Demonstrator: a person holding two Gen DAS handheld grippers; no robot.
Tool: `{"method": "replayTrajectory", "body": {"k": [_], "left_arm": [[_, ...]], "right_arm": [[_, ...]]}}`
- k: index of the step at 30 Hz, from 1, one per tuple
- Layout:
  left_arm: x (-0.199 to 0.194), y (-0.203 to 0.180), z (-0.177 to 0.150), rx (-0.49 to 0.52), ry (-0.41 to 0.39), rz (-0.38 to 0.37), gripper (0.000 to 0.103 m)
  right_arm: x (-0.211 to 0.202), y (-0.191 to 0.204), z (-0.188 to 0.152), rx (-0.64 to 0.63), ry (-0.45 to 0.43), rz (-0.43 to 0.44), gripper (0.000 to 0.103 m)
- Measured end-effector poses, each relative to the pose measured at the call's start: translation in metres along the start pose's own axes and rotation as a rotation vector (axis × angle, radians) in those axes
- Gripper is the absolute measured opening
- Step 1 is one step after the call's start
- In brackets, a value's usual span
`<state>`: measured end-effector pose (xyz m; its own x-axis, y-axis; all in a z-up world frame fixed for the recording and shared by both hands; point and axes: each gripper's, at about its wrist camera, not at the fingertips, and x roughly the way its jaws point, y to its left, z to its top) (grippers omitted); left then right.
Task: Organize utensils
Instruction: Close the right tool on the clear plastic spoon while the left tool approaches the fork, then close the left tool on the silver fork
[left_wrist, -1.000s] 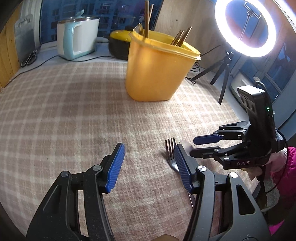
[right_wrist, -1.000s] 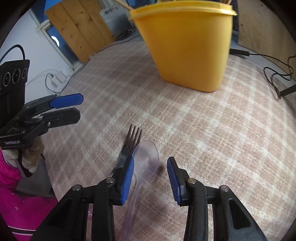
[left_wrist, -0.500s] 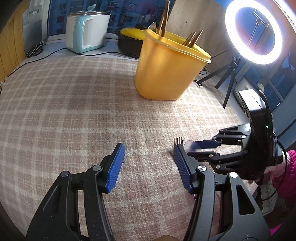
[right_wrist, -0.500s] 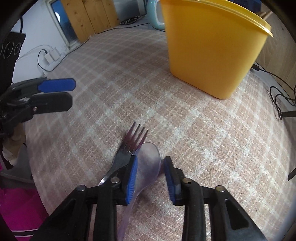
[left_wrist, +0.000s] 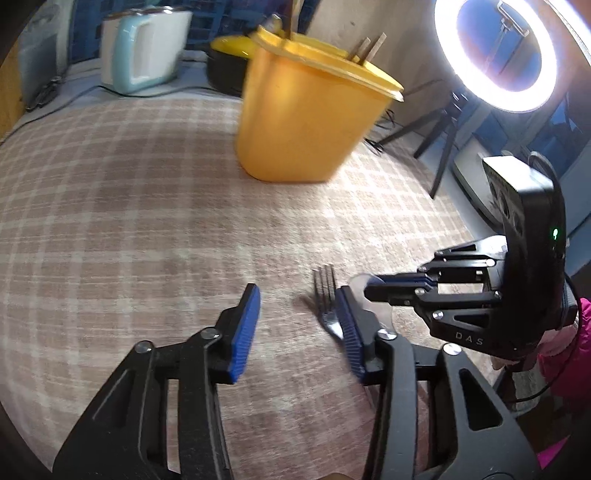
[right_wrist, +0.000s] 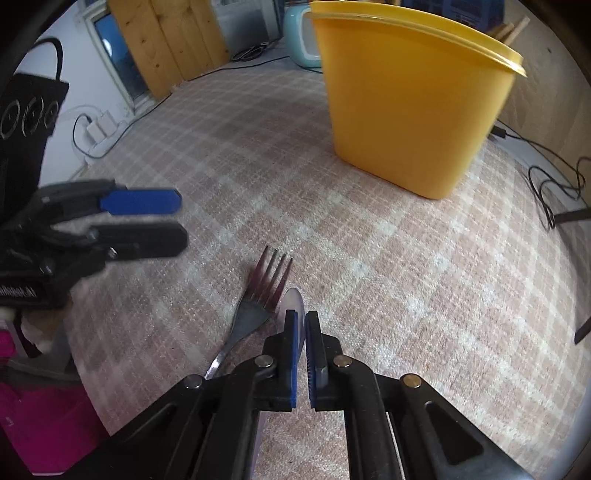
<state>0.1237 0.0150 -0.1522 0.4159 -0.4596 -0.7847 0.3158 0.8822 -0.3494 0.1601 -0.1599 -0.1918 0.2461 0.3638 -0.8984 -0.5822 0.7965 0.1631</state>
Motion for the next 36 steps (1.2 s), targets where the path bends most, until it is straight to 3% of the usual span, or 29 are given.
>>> {"method": "replayTrajectory", "body": {"k": [8, 21, 25, 29, 36], "left_arm": [[0.032, -0.008, 0.008, 0.005, 0.066, -0.05, 0.033], [0.06, -0.015, 0.013, 0.058, 0.113, -0.042, 0.033], [0.062, -0.024, 0.013, 0.106, 0.105, -0.004, 0.017], [0.061, -0.034, 0.011, 0.15, 0.083, 0.024, 0.008], [0.067, -0.054, 0.011, 0.225, 0.099, 0.062, 0.001]], "right_arm": [[-0.011, -0.022, -0.015, 0.106, -0.028, 0.006, 0.001], [-0.025, -0.045, -0.034, 0.219, -0.061, 0.007, 0.001], [-0.025, -0.045, -0.033, 0.23, -0.064, -0.001, 0.001], [-0.025, -0.045, -0.032, 0.236, -0.065, -0.009, 0.001], [-0.027, -0.048, -0.031, 0.244, -0.066, -0.037, 0.001]]}}
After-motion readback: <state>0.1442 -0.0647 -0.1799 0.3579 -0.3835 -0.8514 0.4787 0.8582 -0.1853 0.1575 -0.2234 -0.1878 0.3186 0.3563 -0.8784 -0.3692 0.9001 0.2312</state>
